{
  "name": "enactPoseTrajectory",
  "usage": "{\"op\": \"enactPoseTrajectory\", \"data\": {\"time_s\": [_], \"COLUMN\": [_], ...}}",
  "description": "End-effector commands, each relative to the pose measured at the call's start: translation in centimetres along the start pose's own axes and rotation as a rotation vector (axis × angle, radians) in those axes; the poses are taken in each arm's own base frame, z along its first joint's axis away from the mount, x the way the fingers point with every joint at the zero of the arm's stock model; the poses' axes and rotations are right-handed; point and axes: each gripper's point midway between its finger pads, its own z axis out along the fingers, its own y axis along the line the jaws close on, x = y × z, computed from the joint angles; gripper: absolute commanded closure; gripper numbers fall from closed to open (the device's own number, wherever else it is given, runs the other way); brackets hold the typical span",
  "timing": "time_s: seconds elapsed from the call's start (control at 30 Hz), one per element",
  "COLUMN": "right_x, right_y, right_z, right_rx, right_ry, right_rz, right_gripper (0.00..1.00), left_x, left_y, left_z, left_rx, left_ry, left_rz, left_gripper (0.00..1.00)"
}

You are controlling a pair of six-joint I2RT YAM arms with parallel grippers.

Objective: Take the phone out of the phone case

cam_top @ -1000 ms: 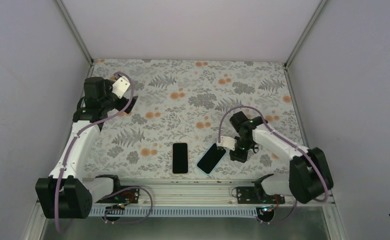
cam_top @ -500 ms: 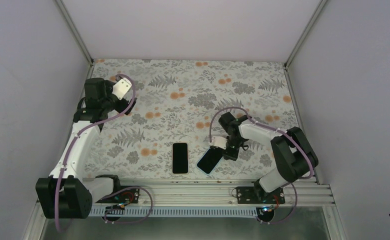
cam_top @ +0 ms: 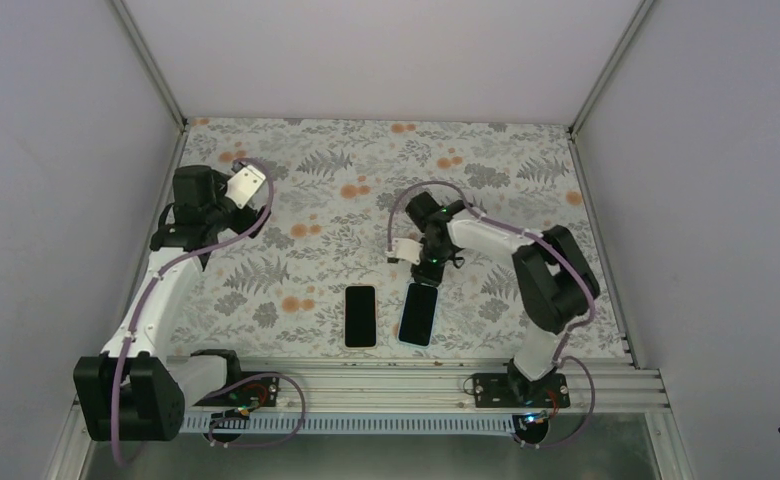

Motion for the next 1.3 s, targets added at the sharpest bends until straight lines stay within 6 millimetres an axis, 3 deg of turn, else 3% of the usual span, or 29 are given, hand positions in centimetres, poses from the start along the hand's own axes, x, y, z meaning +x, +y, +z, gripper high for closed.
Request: {"op": "enactPoseTrajectory", "data": {"time_s": [0.0, 0.13, 0.2, 0.3, 0.5, 0.7, 0.8, 1.27], "right_x": [-1.9, -5.3, -5.0, -2.9, 2.6, 6.9, 7.5, 5.5], "right_y": [0.3, 0.0, 0.8, 2.3, 5.5, 7.2, 7.3, 4.0], "right_z": [1.1, -2.5, -3.9, -5.1, -4.0, -2.8, -2.2, 3.1], "right_rx": [-0.008, 0.036, 0.034, 0.037, -0.022, -0.019, -0.016, -0.032], "right_ry": [0.051, -0.084, -0.1, -0.068, 0.056, 0.136, 0.147, 0.182], "right_rz": [-0.02, -0.032, -0.039, -0.044, -0.026, 0.002, 0.011, 0.024], "right_gripper": [0.96, 0.96, 0.96, 0.96, 0.96, 0.96, 0.96, 0.96], "left_x": [-0.3, -0.4, -0.6, -0.6, -0.6, -0.7, -0.6, 0.7], "left_y": [1.2, 1.8, 1.9, 1.9, 1.5, 1.4, 1.3, 2.2], "left_z": [-1.1, -1.9, -2.4, -2.8, -2.7, -2.4, -2.1, -1.1], "left_rx": [-0.064, -0.089, -0.097, -0.099, -0.08, -0.062, -0.051, -0.087], "left_ry": [-0.022, -0.026, -0.033, -0.034, -0.039, -0.039, -0.031, 0.031], "left_rz": [0.035, 0.04, 0.046, 0.052, 0.052, 0.045, 0.042, 0.036], "left_gripper": [0.0, 0.0, 0.0, 0.0, 0.0, 0.0, 0.0, 0.0]}}
